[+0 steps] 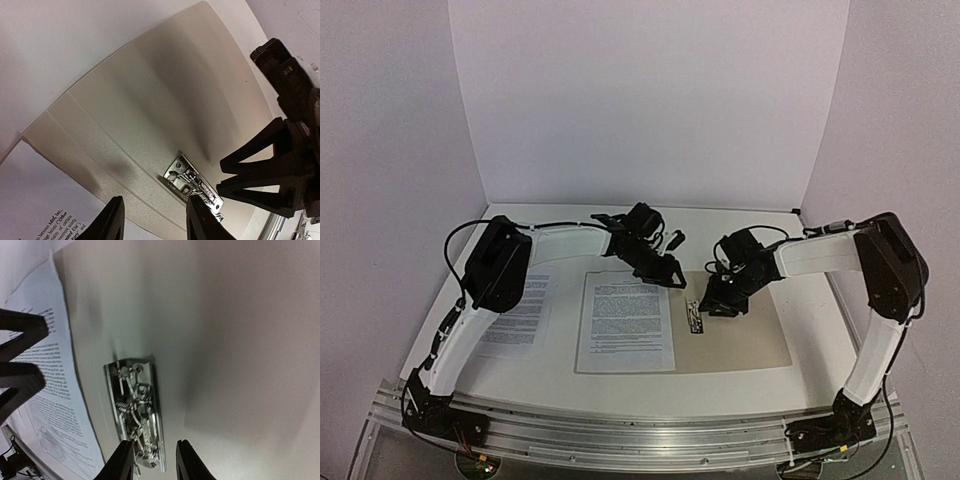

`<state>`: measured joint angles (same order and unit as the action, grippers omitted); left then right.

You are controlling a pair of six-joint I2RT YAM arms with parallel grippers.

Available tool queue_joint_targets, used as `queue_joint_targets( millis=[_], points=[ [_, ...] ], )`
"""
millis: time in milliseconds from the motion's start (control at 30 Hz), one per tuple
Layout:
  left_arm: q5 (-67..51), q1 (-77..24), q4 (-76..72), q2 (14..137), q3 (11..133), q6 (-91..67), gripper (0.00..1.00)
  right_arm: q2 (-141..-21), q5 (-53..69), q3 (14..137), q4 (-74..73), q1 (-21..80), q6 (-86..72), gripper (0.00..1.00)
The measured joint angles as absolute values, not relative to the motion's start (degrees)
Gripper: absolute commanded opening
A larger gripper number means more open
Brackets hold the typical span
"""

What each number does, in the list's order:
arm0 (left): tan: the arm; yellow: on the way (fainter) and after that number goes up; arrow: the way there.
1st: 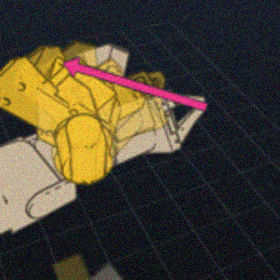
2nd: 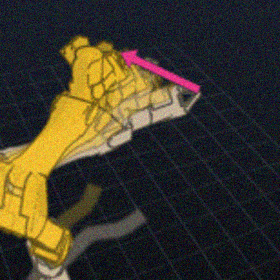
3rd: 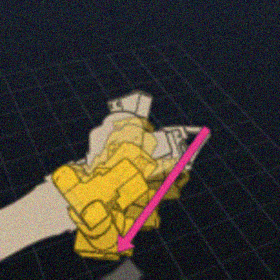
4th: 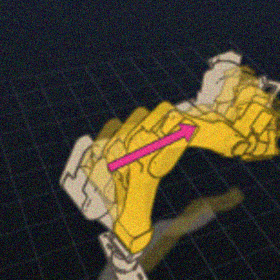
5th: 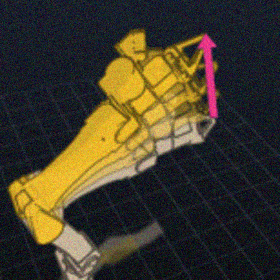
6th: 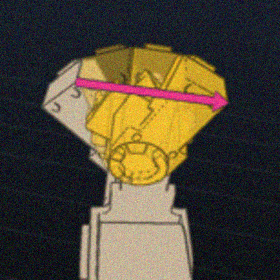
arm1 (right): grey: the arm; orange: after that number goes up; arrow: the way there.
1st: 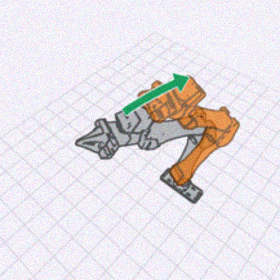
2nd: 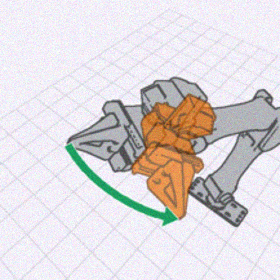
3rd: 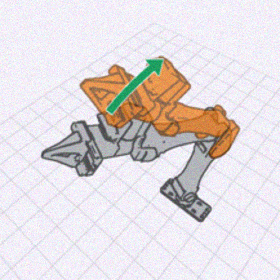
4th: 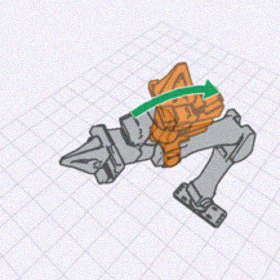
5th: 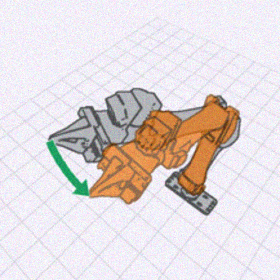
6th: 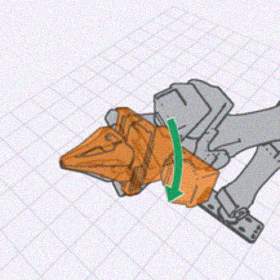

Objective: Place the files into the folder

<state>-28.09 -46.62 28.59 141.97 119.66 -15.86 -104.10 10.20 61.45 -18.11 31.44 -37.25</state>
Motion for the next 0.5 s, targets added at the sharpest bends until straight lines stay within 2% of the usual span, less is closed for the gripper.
queue_joint_targets(
  millis=[500],
  points=[
    [-25.28, -46.80, 30.60, 142.61, 119.26, -23.98, 0.41, -111.38, 14.15, 64.30, -11.02, 32.72, -35.82, 0.23]
  ],
)
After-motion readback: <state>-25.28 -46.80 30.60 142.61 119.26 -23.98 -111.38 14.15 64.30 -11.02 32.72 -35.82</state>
